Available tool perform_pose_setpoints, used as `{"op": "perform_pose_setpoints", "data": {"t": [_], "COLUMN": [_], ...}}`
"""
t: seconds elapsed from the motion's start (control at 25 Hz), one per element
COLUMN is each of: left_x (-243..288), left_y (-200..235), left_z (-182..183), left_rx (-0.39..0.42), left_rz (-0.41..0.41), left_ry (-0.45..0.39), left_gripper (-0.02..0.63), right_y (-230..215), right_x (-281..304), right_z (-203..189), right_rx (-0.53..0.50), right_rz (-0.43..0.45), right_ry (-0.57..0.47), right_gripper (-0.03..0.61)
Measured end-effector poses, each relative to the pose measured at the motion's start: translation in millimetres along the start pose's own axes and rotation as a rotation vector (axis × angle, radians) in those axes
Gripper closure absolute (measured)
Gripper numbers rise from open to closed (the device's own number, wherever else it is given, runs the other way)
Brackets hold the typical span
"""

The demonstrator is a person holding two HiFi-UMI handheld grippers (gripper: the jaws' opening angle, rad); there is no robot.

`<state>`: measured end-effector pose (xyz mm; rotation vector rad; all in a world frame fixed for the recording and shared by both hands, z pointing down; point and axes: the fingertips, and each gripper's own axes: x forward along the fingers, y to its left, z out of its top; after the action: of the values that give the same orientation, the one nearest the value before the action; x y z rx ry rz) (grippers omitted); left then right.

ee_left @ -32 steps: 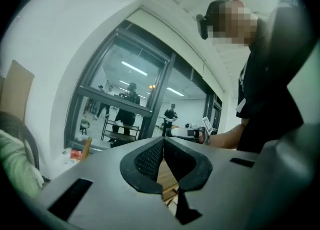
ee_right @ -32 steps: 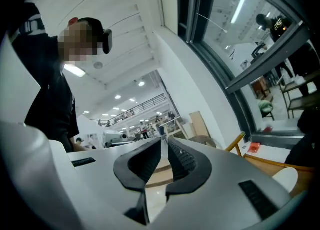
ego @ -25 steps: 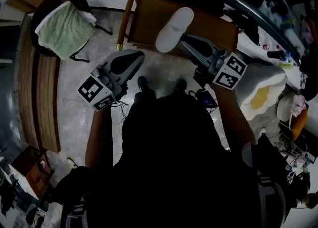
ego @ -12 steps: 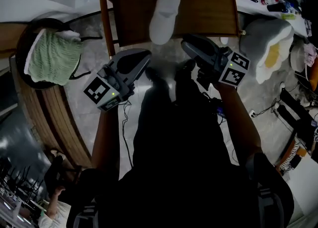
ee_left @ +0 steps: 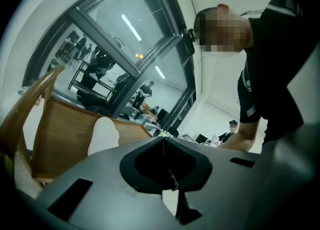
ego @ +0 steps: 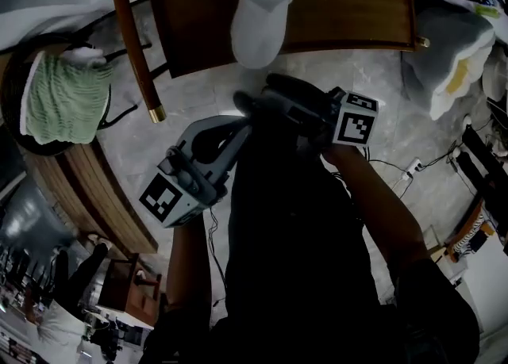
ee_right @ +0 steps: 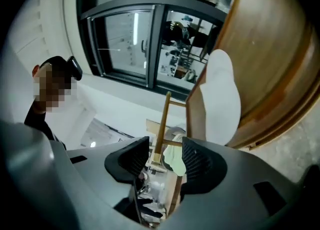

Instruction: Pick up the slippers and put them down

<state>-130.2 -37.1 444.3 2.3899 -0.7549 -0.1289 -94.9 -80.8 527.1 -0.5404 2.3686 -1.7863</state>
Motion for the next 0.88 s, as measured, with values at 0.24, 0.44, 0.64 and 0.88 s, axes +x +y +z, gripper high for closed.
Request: {"op": "perform_pose_setpoints", "data": {"t": [0.24, 0.44, 0.64, 0.88], "left_x": [12.4, 15.5, 20.4, 20.0], "left_y": [6.2, 17.0, 28.2, 37.3], "left_z": [-35.8, -69.2, -99.5, -111.7], "left_rx": [-0.043, -0.086, -0.127, -0.125], "left_rz": [-0.024, -0.051, -0.049, -0.042], "left_ry": [-0.026, -0.047, -0.054, -0.025], "left_gripper": [0.601, 0.601, 0.601, 0.601], "right_y": [-65.0, -101.2, -112.5, -103.1], "right_x": [18.9, 29.4, 29.9, 43.0], "right_z": [-42.2, -40.6, -26.8, -20.3], "right_rx": [0.18, 0.238, 0.29, 0.278], "right_rz": [-0.025, 0.034, 0.075, 0.117], "right_ry": [0.04, 0.01, -0.035, 0.01], "right_gripper": [0.399, 0.399, 0.399, 0.404]}}
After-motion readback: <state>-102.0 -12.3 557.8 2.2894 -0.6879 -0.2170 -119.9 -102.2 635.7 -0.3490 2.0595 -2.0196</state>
